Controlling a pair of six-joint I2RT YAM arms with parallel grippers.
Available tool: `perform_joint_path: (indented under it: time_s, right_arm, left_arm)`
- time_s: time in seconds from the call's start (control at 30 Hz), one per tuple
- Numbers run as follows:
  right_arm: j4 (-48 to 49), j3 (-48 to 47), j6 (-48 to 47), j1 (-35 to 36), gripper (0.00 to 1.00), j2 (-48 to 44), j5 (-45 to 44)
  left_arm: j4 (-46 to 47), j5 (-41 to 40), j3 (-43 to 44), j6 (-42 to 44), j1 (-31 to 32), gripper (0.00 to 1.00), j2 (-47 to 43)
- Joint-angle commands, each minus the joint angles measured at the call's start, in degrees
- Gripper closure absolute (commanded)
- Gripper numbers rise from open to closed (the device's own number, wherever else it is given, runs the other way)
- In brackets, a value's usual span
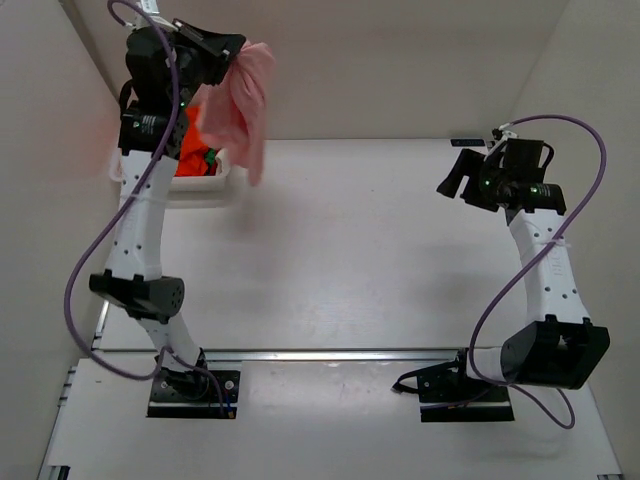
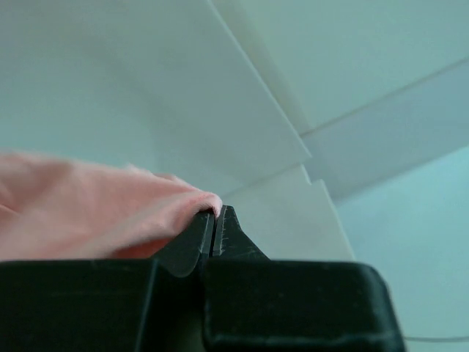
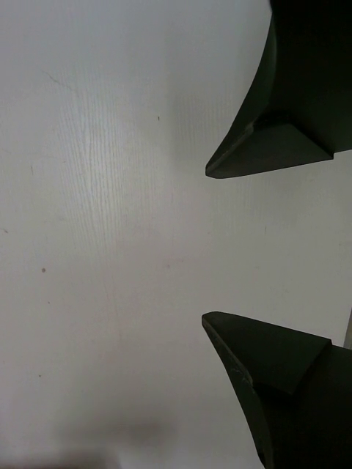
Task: Fold and stack the t-shirts
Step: Grab crumpled tshirt from bin with the left arm, then move the tshirt to the center of the board
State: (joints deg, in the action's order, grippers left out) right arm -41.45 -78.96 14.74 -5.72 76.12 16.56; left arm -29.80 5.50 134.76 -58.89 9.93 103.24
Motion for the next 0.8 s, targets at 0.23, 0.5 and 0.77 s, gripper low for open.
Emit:
perform_joint_path:
  time_s: [0.23, 0.5, 0.77]
  right_arm:
    - [0.3, 2.0, -3.1, 1.5, 0.27, -4.5, -4.4]
    - [-0.6, 6.6, -5.8, 7.6, 0.29, -4.1, -1.8]
    - [0.7, 7.3, -8.5, 27.7, 0.42, -2.0, 3.8]
  left_arm:
    - [-4.4, -0.3, -22.6, 3.9, 2.0, 1.0, -13.2]
    - [-5.4, -1.9, -38.3, 11.0, 11.8, 0.72, 1.1]
    - [-11.2, -4.1, -31.7, 10.8, 7.7, 0.47, 5.6]
